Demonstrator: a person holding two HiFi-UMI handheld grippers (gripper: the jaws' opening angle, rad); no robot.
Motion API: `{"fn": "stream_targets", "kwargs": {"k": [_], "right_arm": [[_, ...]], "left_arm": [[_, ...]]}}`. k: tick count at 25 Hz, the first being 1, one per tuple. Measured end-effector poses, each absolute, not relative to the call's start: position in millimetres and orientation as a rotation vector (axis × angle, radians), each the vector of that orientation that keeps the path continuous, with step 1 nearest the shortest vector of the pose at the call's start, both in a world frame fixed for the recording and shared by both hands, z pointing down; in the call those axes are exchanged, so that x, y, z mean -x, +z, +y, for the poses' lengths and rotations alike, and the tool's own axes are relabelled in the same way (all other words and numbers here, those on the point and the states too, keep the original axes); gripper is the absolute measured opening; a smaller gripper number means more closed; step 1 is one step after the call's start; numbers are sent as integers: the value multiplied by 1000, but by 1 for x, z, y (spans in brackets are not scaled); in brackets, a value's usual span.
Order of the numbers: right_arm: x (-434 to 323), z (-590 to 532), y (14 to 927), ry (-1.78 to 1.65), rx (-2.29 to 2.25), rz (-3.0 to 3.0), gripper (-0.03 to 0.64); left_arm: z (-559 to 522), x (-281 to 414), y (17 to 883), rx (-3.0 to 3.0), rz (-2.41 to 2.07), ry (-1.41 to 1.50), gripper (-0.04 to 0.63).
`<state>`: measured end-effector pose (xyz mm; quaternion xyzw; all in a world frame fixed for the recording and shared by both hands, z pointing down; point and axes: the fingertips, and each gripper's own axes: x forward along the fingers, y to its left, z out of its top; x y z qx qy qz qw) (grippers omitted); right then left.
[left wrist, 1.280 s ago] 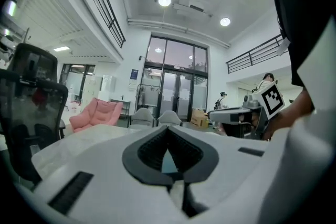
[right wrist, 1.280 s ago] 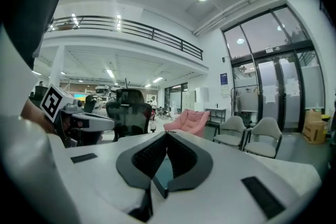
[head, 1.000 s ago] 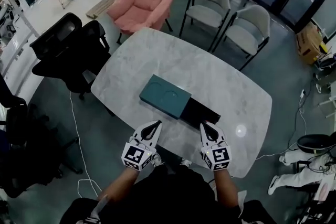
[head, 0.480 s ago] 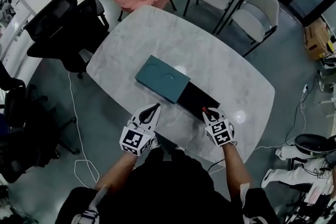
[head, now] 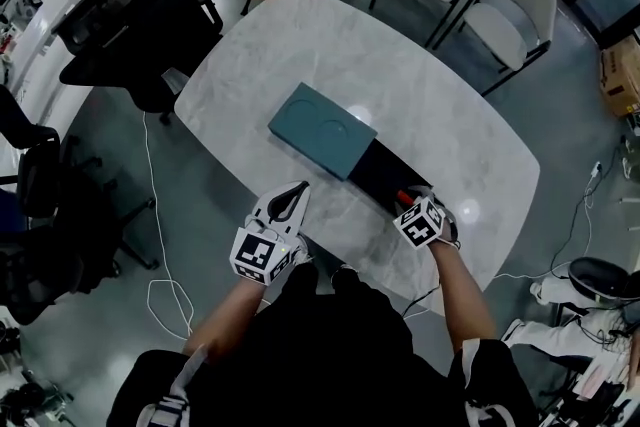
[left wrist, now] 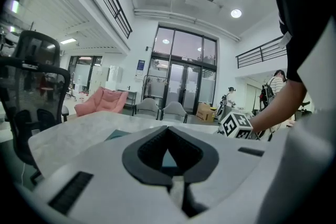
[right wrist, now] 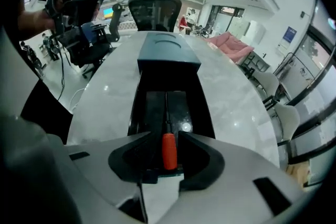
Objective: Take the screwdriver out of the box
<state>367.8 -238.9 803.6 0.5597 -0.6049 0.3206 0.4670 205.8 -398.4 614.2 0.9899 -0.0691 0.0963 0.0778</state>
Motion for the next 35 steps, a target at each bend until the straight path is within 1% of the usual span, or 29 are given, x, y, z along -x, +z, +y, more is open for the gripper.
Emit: {"fn": "stream_targets", "kwargs": {"k": [4, 6, 11, 20, 28, 35], "right_arm": [[-370, -240, 818, 786, -1297, -1469, 145], [-370, -242, 822, 791, -1260, -1465, 123], [-366, -242, 837, 821, -1184, -1452, 121], [-368, -242, 841, 874, -1209, -1432, 112], [-366, -254, 805, 814, -1439, -1444, 112], [-367, -260, 745, 676, -1686, -1483, 112]], "left_arm": [[-402, -202, 616, -2964, -239, 297, 6], [-406, -198, 618, -2960, -257, 309, 6], [-413, -190, 622, -2949, -289, 325, 6], [-415, -189, 617, -2954, -315, 305, 6], [-409, -193, 611, -2957, -300, 290, 6], [-396, -202, 598, -2977, -257, 262, 6]]}}
